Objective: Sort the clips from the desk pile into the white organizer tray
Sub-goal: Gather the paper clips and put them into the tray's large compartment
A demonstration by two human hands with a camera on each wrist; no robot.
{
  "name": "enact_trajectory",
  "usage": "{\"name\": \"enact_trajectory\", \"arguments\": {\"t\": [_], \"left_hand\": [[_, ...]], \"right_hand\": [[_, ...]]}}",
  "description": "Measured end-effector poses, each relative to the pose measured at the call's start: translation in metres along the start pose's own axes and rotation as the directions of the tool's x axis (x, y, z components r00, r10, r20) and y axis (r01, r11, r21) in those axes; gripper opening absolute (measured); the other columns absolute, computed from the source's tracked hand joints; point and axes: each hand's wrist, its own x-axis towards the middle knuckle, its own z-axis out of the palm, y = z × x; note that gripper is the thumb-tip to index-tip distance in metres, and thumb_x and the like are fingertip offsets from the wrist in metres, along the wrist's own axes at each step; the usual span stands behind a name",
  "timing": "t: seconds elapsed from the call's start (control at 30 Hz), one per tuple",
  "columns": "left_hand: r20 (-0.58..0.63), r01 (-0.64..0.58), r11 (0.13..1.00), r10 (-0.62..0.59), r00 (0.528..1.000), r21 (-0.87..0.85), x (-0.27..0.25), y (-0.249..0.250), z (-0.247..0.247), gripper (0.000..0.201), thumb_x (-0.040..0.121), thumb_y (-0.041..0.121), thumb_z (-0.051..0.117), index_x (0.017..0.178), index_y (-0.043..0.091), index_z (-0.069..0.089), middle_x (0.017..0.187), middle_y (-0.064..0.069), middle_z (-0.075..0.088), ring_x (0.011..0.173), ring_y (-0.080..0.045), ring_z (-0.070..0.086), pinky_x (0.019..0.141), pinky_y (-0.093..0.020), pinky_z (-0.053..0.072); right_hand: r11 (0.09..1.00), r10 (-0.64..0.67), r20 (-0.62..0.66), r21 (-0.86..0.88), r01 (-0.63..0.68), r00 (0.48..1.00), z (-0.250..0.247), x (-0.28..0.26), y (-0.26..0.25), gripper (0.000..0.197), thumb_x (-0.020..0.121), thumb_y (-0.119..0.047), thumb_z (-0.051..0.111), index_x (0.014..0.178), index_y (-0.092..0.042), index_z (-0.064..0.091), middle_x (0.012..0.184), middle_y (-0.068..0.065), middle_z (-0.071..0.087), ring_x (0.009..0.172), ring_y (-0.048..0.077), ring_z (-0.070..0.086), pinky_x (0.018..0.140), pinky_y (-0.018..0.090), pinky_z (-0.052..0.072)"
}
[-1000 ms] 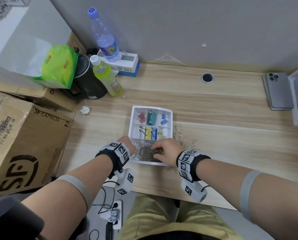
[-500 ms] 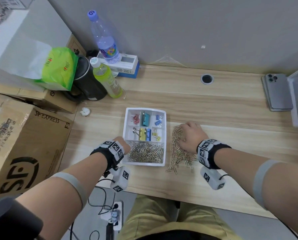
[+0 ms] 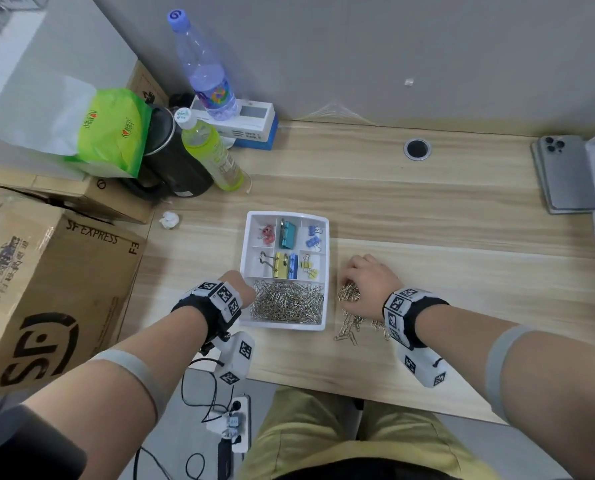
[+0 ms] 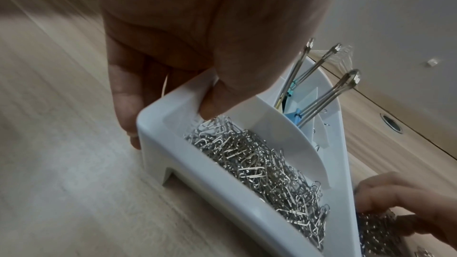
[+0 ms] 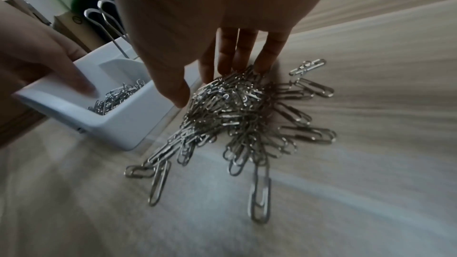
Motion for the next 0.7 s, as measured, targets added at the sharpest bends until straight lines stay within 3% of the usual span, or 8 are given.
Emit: {"name": "enact_trajectory", "arguments": {"t": [0.1,0.2,0.27,0.37,0.53,0.63,0.7], "left_hand": [[0.007,-0.005,1.000,0.005,1.000,0.001,-0.002,0.001,-0.001,0.035,0.095,0.012,0.047,0.063,0.011,0.033,0.066,-0.005,0.040,0.063,-0.024,0.049,0.072,-0.032,0.050],[0.006,-0.004,1.000,0.004,1.000,0.001,-0.002,0.001,-0.001,0.033,0.095,0.011,0.047,0.064,0.010,0.035,0.066,-0.005,0.041,0.058,-0.022,0.048,0.069,-0.031,0.048],[0.006,0.000,1.000,0.000,1.000,0.001,-0.002,0.001,0.000,0.032,0.095,0.011,0.047,0.064,0.009,0.037,0.065,-0.006,0.042,0.054,-0.021,0.046,0.067,-0.031,0.048],[0.003,-0.003,1.000,0.003,1.000,-0.008,-0.002,0.000,0.000,0.032,0.095,0.012,0.047,0.065,0.009,0.036,0.065,-0.006,0.043,0.056,-0.023,0.048,0.066,-0.032,0.048],[0.002,-0.014,1.000,0.014,1.000,-0.005,-0.002,0.000,0.001,0.035,0.095,0.012,0.047,0.063,0.011,0.032,0.064,-0.006,0.041,0.054,-0.021,0.045,0.064,-0.031,0.045],[-0.007,-0.016,1.000,0.016,1.000,0.000,-0.003,-0.001,0.001,0.035,0.094,0.012,0.047,0.063,0.010,0.032,0.064,-0.006,0.042,0.061,-0.026,0.051,0.065,-0.032,0.047],[-0.007,-0.016,1.000,0.016,1.000,0.004,-0.004,-0.001,0.001,0.035,0.094,0.012,0.048,0.063,0.011,0.032,0.065,-0.006,0.042,0.066,-0.027,0.052,0.066,-0.032,0.047]], "right_hand": [[0.997,-0.033,-0.012,-0.076,0.032,0.999,0.002,-0.007,-0.003,0.059,0.060,-0.060,0.062,0.112,-0.034,0.058,0.112,-0.009,0.046,0.109,0.015,0.040,0.097,0.038,0.036],[0.983,-0.102,0.019,-0.154,0.104,0.995,0.008,-0.012,-0.009,0.085,0.049,-0.077,0.058,0.122,-0.032,0.053,0.117,-0.006,0.044,0.116,0.018,0.037,0.110,0.044,0.026],[0.971,-0.125,0.038,-0.201,0.130,0.991,0.013,-0.016,-0.013,0.092,0.047,-0.081,0.056,0.122,-0.030,0.051,0.120,-0.004,0.043,0.118,0.020,0.036,0.111,0.046,0.024],[0.968,-0.136,0.006,-0.211,0.134,0.991,0.021,-0.019,-0.016,0.084,0.054,-0.075,0.059,0.122,-0.026,0.049,0.121,-0.002,0.043,0.119,0.022,0.037,0.111,0.046,0.026],[0.983,-0.164,-0.045,-0.086,0.160,0.985,0.024,-0.019,-0.005,0.047,0.072,-0.046,0.066,0.116,-0.033,0.057,0.120,-0.006,0.046,0.124,0.020,0.037,0.116,0.045,0.018],[0.981,-0.188,-0.063,-0.059,0.184,0.980,0.021,-0.019,0.003,0.031,0.075,-0.034,0.065,0.107,-0.034,0.063,0.117,-0.010,0.048,0.122,0.018,0.040,0.118,0.048,0.017],[0.981,-0.192,-0.054,-0.051,0.189,0.980,0.019,-0.019,0.004,0.034,0.071,-0.036,0.066,0.104,-0.033,0.065,0.116,-0.011,0.048,0.120,0.017,0.041,0.118,0.049,0.017]]}}
